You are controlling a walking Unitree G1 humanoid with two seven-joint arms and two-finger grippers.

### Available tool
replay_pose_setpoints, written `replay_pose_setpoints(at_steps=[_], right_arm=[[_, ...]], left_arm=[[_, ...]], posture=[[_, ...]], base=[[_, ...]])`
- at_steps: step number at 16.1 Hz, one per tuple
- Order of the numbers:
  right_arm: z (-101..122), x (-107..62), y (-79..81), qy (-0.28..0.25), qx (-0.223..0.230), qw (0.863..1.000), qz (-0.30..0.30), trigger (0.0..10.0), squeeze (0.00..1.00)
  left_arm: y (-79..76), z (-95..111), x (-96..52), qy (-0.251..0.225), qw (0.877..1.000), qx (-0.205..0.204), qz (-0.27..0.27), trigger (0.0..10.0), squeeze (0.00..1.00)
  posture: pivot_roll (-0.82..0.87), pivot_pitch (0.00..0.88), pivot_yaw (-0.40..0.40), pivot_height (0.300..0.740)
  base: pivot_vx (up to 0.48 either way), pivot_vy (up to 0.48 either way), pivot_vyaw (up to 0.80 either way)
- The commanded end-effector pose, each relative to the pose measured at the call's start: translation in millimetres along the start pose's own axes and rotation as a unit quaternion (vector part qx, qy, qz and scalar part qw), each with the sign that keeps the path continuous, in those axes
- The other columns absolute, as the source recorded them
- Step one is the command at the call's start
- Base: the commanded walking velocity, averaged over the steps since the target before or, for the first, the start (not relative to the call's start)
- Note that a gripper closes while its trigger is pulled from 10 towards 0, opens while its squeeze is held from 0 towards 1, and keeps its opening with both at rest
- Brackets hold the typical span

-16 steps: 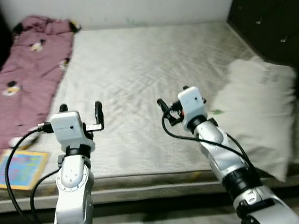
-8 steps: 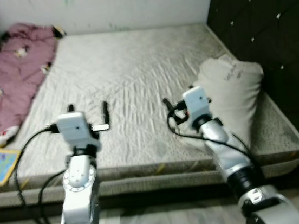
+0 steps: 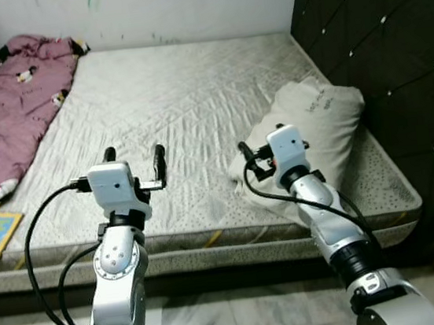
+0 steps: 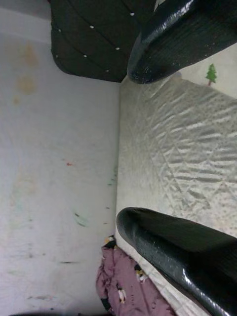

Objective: Clean up the room

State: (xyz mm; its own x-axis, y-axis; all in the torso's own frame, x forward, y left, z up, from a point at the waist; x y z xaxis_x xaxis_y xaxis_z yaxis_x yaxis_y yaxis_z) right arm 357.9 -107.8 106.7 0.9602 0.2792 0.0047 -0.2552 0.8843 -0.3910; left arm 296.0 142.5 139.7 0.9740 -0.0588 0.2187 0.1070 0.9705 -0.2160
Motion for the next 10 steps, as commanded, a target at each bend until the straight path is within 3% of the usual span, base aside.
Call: replay_pose_setpoints(at_steps=[1,10], right_arm=[[3.3,2.3,-3.2,-0.005,-0.001,1.0,-0.001,10.0,0.0],[3.0,2.1,-2.1,-0.007,-0.004,1.0,0.002,10.0,0.0]], left_arm=[[0.3,3.3,1.0,-0.006,1.0,0.002,-0.004,10.0,0.0],[-0.5,1.2,0.7,-0.002,1.0,0.002,-0.008,10.0,0.0]], posture=[[0.02,0.0,-0.027,0.74],[0.02,0.0,-0.029,0.74]], base=[[0.368,0.0,0.0],[0.379,0.0,0.0]])
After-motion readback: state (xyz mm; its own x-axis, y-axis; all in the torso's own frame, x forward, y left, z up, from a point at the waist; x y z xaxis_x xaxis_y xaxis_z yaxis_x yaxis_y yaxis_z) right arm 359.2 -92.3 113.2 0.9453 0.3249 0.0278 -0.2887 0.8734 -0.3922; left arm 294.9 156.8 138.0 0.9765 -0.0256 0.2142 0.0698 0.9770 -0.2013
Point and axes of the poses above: a point about 5 cm out from each wrist's last joint towards the gripper, its own x axis pointing out of the wrist towards the gripper, its own z axis along the axis of the wrist's last joint, y = z × x, the point moved 2 cm from there along x, pointing out of the wrist towards the gripper, and after that the axes turned 11 degrees about -x, right-handed, at the moved point
